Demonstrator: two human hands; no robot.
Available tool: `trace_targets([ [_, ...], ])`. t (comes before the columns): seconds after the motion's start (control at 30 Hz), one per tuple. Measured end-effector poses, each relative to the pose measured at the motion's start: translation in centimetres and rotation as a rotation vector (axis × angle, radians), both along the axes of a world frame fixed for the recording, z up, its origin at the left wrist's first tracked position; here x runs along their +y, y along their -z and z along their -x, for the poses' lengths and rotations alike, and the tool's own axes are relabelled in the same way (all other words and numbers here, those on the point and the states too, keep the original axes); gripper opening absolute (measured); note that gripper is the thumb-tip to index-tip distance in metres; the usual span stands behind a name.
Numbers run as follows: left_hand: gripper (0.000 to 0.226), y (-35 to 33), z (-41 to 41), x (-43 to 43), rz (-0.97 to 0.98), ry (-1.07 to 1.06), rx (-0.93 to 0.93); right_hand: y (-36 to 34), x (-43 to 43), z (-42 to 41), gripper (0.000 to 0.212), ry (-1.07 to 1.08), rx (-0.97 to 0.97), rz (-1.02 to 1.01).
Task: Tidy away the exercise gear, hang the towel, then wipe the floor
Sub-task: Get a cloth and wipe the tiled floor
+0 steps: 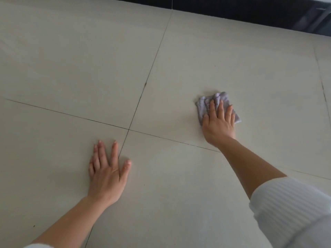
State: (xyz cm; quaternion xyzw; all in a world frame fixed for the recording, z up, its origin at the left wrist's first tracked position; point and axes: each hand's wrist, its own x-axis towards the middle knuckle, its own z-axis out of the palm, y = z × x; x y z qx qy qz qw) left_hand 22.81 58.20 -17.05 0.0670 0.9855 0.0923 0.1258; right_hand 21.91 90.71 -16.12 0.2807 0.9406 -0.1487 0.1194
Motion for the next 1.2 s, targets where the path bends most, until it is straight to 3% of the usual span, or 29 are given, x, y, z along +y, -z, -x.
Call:
trace_targets([
  [0.1,0.083,-0.2,-0.1,0.1,-0.009,-0.006,-0.002,0.3,-4.2,0.8,0.055,-0.141,0.07,-0.006],
  [0.27,0.08,-0.1,-0.3,0.1,-0.029,-0.014,0.025,0.5,-12.0,-2.8,0.063,-0.719,0.09,-0.071],
  [0.43,0.07,0.2,0.0,0.2,-0.108,-0.08,0.121,1.2,-9.7,-4.7,0.052,-1.185,0.128,-0.008],
  [0.5,0.067,0.3,0.9,0.2,-0.105,-0.091,0.153,1.6,-6.8,-3.2,0.052,-1.158,0.134,-0.047],
  [0.63,0.064,0.5,4.9,0.6,-0.056,-0.027,0.189,1.2,-1.1,1.1,0.07,-0.726,0.068,-0.152],
  [0.73,0.066,0.7,7.4,0.7,-0.05,0.009,0.189,0.5,1.4,4.4,0.057,-0.285,0.031,-0.068],
  [0.83,0.064,0.8,7.8,0.6,-0.089,0.016,0.183,-0.2,0.4,8.4,0.056,-0.097,0.005,-0.007],
  [0.97,0.063,0.7,7.7,0.7,-0.09,-0.003,0.177,0.1,-4.4,12.4,0.055,-0.233,0.05,-0.016],
  [1.2,0.061,0.5,7.8,0.7,-0.082,-0.007,0.174,0.5,-11.8,10.9,0.062,-0.942,0.133,-0.027],
])
